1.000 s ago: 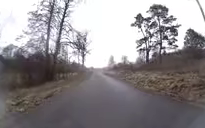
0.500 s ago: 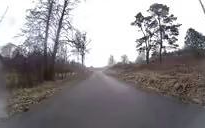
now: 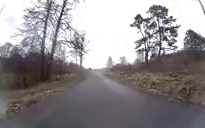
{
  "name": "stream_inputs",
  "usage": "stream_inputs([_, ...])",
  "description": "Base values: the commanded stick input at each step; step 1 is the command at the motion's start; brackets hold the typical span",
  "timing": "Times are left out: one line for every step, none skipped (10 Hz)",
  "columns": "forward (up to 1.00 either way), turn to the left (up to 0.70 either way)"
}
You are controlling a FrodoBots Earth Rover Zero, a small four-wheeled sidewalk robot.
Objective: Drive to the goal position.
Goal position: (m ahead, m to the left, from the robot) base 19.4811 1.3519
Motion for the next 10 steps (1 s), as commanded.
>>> stream_inputs([0.70,0.00])
stream_inputs([0.70,0.00])
stream_inputs([0.70,0.00])
stream_inputs([0.70,0.00])
stream_inputs([0.70,0.00])
stream_inputs([0.70,0.00])
stream_inputs([0.70,0.00])
stream_inputs([0.70,0.00])
stream_inputs([0.70,0.00])
stream_inputs([0.70,0.00])
